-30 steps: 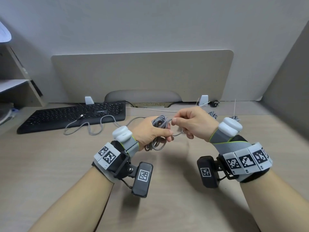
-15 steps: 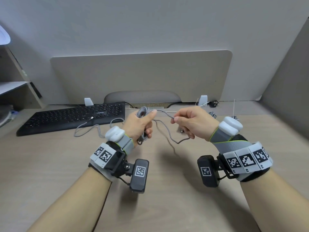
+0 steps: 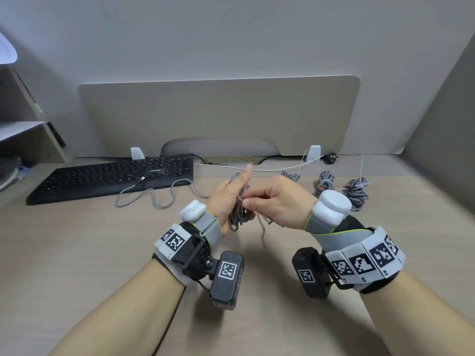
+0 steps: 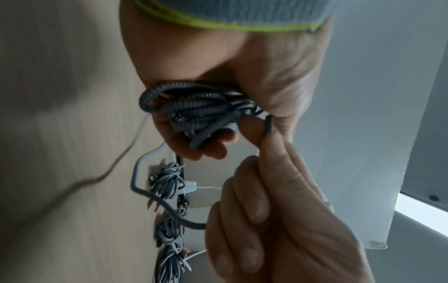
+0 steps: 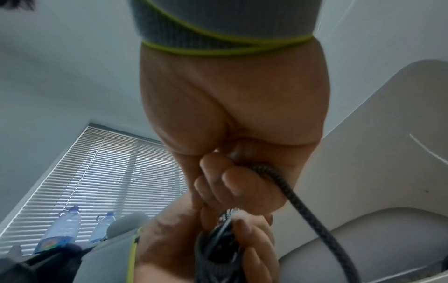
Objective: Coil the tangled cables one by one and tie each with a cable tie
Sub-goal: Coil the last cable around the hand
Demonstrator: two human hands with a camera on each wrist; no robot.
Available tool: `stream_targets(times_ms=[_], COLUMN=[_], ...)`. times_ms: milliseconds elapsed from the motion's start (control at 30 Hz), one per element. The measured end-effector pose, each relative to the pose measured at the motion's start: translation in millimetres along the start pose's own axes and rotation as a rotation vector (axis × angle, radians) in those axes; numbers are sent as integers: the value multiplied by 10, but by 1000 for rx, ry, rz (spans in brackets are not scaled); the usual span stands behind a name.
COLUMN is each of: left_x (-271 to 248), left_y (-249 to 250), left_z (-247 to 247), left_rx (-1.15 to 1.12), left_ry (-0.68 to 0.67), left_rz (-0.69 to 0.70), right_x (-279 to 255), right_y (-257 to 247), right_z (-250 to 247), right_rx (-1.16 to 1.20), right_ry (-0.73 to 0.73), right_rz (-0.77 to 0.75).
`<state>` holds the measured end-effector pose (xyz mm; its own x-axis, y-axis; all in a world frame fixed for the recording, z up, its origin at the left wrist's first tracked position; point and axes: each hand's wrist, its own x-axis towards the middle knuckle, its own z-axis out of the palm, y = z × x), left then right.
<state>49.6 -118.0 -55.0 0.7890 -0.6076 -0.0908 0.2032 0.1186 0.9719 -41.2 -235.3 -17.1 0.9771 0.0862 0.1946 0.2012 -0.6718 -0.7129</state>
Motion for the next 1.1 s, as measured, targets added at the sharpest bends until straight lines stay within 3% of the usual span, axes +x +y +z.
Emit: stream_targets(times_ms=[200, 400, 700, 833, 1100], left_x=[5, -32, 18, -25, -81], left_y=[96, 285, 597, 540, 323], left_z=[-32, -58, -506, -431, -155], left_rx=[-16, -161, -356, -112, 352], left_ry=[107, 181, 208, 127, -49], left_rz=[127, 227, 196, 229, 204], right_x=[-27, -1, -38, -13, -7], right_y=[-4, 8, 202, 240, 224], right_z=[33, 0, -133, -94, -202], right_rx=[22, 218, 141, 66, 166], right_ry=[-26, 34, -45, -77, 49], right_rz=[94, 111, 208, 259, 230])
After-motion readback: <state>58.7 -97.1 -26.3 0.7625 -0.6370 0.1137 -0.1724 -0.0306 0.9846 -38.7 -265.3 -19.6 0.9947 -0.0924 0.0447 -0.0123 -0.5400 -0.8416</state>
